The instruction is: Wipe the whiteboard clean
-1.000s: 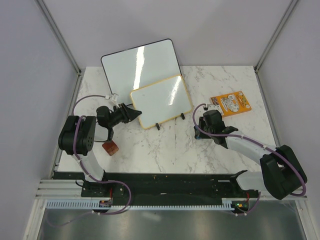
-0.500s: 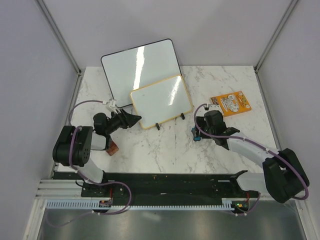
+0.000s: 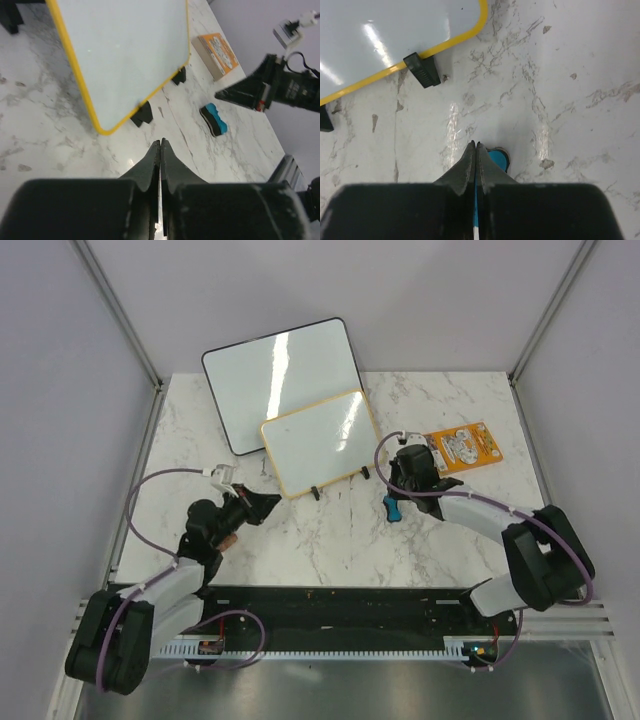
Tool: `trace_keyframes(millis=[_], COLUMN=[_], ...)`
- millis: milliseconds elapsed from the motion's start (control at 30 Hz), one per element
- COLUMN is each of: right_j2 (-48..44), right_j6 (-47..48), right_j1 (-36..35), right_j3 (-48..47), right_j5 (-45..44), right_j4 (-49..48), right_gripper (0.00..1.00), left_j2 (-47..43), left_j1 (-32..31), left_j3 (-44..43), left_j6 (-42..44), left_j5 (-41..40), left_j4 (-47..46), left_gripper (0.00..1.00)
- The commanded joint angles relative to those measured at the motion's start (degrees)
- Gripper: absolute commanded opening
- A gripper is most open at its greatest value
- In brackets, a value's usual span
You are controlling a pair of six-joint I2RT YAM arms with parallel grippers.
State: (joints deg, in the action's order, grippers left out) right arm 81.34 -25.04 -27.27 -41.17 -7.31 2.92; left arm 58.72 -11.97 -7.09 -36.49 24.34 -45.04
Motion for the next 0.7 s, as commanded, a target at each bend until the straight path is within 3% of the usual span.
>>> trace_keyframes(millis=[0, 267, 667], right_j2=[5.9, 13.3, 19.3], right_j6=[0.9, -2.6, -2.6], right_j1=[-0.2, -0.2, -0.2], right_j3=[-4.5, -7.9, -11.5], right_j5=[-3.4, -0.8, -4.6], right_j4=[-2.5, -8.1, -10.5], right_gripper=[0.0, 0.0, 0.0], left_j2=[-4.6, 10.1, 29.8], left_j1=[-7.6, -17.4, -21.9], left_j3=[1.8, -3.4, -11.4], left_j6=[-1.1, -0.2, -2.7], left_j5=[-10.3, -15.6, -22.4], left_j4=[7.8, 6.6, 0.4], left_gripper=[0.02, 0.02, 0.02])
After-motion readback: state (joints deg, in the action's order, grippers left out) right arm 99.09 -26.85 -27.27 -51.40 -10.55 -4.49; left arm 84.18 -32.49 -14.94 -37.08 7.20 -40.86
